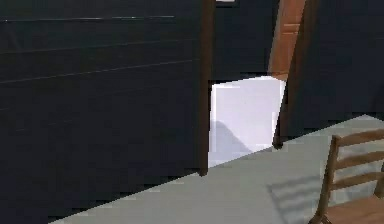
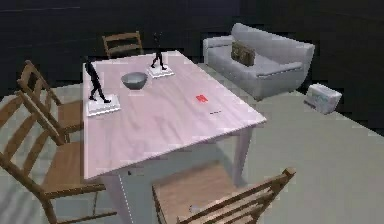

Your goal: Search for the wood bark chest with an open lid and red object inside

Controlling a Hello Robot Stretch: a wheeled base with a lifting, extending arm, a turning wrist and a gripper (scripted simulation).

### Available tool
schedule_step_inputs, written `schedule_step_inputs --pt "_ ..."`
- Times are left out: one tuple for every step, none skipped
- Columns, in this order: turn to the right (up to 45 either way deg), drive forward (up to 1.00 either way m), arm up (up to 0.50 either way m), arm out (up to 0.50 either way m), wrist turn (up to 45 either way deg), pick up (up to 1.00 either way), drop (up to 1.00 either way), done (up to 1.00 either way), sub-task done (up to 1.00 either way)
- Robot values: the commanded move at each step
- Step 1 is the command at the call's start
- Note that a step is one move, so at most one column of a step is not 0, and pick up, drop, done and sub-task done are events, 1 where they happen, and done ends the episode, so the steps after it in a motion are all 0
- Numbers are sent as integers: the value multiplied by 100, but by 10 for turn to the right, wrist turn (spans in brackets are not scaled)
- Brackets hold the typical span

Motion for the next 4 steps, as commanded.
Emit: schedule_step_inputs --pt "210 0 0 0 0 0 0 0 0" --pt "0 100 0 0 0 0 0 0 0" --pt "30 0 0 0 0 0 0 0 0" --pt "0 65 0 0 0 0 0 0 0"
